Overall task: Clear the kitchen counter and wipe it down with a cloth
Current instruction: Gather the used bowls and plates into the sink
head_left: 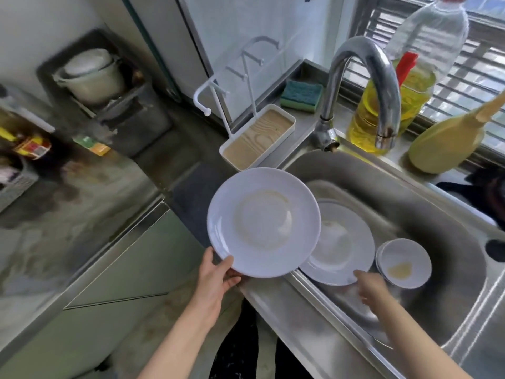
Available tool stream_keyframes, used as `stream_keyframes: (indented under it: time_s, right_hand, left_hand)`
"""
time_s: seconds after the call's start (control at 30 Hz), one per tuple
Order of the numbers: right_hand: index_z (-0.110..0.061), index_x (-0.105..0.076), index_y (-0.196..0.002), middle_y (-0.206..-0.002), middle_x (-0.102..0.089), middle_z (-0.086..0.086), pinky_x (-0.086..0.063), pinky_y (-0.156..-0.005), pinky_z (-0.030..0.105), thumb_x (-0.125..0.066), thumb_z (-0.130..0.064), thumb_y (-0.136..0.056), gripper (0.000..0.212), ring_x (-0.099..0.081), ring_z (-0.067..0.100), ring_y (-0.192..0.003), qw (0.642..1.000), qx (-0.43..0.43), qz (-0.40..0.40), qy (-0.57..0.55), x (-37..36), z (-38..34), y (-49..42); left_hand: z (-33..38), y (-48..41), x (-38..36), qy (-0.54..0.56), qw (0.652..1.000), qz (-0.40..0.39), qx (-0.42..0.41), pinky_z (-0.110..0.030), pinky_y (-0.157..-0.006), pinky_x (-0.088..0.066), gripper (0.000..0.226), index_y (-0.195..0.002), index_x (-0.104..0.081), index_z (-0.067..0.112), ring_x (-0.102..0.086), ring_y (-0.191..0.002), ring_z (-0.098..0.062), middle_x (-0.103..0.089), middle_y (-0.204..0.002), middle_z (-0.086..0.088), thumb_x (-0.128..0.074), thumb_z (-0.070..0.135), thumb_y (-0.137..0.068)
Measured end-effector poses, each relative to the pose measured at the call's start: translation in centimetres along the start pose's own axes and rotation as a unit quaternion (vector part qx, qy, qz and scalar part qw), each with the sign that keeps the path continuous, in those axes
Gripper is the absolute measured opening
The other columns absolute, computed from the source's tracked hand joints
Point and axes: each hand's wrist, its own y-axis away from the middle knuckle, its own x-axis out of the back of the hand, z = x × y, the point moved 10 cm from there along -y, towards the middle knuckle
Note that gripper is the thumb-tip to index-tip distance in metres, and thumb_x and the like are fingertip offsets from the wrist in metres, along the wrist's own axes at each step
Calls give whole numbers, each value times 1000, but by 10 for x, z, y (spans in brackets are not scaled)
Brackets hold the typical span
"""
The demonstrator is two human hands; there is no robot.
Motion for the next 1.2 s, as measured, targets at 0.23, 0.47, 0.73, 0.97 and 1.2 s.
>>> stream_keyframes:
  time_s: [0.23,0.47,0.73,0.97,1.2]
  right_hand:
    - [-13,-57,-108,-91,-66,8,-48,-74,37,-36,-42,-98,37,-63,24,-77,936,169,-161,-263,-3,-119,108]
    - [-20,-46,-125,-95,-66,20,-58,-76,40,-54,-4,-90,39,-67,35,-86,930,177,-185,-265,0,-115,133]
    - [-15,-42,-125,-93,-62,8,-56,-54,24,-45,11,-87,47,-61,20,-73,928,98,-78,-350,24,-68,105]
    - [-18,-41,-128,-80,-55,6,-46,-39,15,-45,11,-87,51,-53,17,-66,942,61,36,-328,53,-31,65]
    - [-22,-43,-126,-106,-56,13,-44,-51,27,-47,8,-86,50,-54,27,-87,959,21,54,-277,33,-8,35]
  left_hand:
    - [1,-1,-31,-2,1000,-27,8,-21,-56,-49,25,-107,-51,21,-56,-68,-13,-64,-89,-1,-49,2,-92]
    - [-2,-8,-59,-44,997,-64,17,-20,-57,-51,27,-116,-48,18,-58,-76,-16,-65,-95,-2,-49,6,-93]
    - [5,-25,-87,-393,903,-72,-155,-32,-107,-29,59,-139,-31,28,-34,-132,-16,-43,-138,4,-59,36,-87]
    - [-25,-39,-84,-654,737,-45,-162,-40,-112,11,105,-146,16,12,32,-135,-15,33,-148,-2,-35,74,-78]
    - [-33,-44,-81,-691,701,-44,-171,-37,-110,15,112,-144,20,13,38,-130,-13,36,-143,3,6,87,-61]
